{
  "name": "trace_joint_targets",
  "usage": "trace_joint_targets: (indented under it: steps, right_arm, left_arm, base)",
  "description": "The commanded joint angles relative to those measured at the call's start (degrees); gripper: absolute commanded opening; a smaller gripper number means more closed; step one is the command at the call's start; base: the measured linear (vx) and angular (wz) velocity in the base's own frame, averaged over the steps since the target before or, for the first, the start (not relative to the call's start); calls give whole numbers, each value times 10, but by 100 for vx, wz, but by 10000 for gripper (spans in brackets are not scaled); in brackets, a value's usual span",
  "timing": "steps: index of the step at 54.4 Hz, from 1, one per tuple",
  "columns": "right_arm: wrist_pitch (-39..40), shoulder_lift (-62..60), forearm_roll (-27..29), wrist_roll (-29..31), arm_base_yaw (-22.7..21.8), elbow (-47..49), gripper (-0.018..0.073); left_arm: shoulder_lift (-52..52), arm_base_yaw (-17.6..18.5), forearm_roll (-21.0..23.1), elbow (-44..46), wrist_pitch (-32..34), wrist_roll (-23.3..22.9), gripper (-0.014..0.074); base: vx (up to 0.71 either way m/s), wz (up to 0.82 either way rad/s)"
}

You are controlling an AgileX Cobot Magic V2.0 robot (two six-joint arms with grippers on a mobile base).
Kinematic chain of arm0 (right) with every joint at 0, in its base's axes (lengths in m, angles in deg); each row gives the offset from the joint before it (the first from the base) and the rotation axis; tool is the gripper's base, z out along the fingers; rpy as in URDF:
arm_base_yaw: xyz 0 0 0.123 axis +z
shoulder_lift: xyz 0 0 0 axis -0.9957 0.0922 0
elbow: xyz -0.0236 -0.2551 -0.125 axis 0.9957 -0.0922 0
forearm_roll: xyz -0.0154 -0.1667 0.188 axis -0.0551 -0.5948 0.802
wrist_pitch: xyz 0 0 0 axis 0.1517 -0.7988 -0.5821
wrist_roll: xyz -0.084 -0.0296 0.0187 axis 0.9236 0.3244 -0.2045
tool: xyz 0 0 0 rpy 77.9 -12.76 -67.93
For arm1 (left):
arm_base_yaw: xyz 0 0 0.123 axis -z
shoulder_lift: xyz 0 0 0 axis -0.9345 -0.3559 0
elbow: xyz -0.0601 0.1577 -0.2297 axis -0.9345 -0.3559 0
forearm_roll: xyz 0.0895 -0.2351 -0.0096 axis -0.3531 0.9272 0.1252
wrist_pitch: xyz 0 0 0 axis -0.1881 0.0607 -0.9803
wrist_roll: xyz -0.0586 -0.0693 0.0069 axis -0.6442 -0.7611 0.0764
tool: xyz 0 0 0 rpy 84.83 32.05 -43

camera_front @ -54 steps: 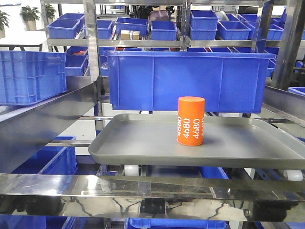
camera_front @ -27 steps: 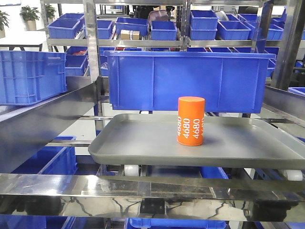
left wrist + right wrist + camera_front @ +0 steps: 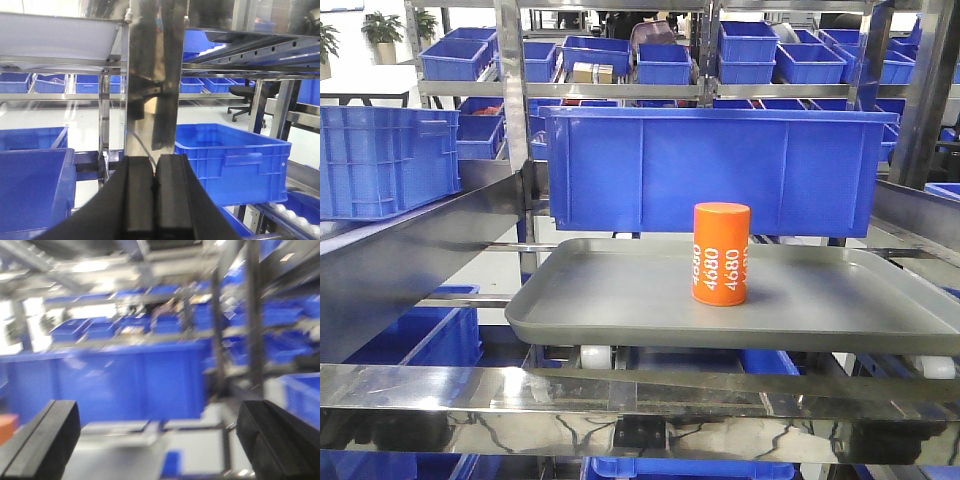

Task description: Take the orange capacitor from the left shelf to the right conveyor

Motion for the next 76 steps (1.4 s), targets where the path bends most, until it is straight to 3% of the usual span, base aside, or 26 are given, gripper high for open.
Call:
trace_joint_targets:
  steps: [1,9,16,29,51,57,67,76]
  right_arm:
    - [31,36,14,38,51,20,687]
    - [32,109,18,50,153,44,646]
    - [31,185,22,50,205,88,623]
    - [27,276,59,48,220,161,613]
    - [18,400,59,50,221,266,573]
    - [7,418,59,50,221,285,459]
    - [-26,406,52,56,221,289,-17]
    - [-75,353,29,73,219,289,-10]
  left_arm:
    - [2,4,3,17,47,-3,-6]
    - [2,4,3,17,47,-3,-6]
    - [2,4,3,17,47,-3,-6]
    - [2,4,3,17,47,-3,-6]
    - [2,4,3,17,47,-3,-6]
    - [2,4,3,17,47,-3,-6]
    - [2,4,3,17,47,-3,-6]
    - [2,4,3,17,47,-3,-6]
  base:
    - [0,0]
    - [0,0]
    - [0,0]
    - [0,0]
    - [0,0]
    - [0,0]
    - [0,0]
    - [0,0]
